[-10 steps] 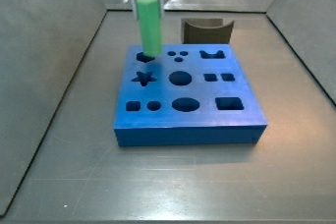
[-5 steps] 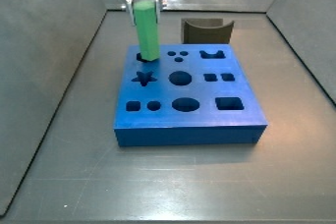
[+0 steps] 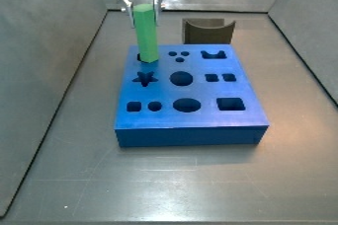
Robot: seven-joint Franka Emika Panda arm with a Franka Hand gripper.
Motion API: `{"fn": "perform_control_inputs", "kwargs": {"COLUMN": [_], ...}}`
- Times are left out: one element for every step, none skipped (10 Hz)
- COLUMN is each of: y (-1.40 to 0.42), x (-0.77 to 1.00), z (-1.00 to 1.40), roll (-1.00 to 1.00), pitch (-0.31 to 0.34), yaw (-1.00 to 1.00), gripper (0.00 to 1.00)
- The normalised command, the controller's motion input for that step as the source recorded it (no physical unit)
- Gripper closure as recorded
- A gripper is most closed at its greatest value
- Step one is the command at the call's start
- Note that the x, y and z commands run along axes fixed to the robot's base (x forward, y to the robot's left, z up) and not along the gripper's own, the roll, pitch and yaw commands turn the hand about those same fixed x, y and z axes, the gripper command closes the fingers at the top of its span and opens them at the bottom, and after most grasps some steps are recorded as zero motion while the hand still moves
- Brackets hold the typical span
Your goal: Insert the hexagon object.
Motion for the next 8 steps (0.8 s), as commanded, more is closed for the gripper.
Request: {"fn": "perform_control_inputs", "kwargs": {"y": [0.11,0.04,0.00,0.00,0.00,0.00,0.00,0.00], "x": [-0.18,-0.17,-0.07,0.00,0.00,0.23,0.25,0.22], "z": [-0.18,-0.20,-0.25,-0.29,-0.35,-0.35,-0.32,-0.31], "roll": [-0.22,-0.20,-0.17,-0.16,-0.11,-0.07,-0.05,-0.03], "pitch": [-0.083,-0.076,-0.071,-0.080,-0.074,0.000,0.000,0.000], "yaw": [-0.03,-0.01,-0.01,-0.01,-0.05,-0.16,-0.17,-0.17], "gripper": [1.00,1.00,1.00,1.00,1.00,1.00,1.00,1.00]}}
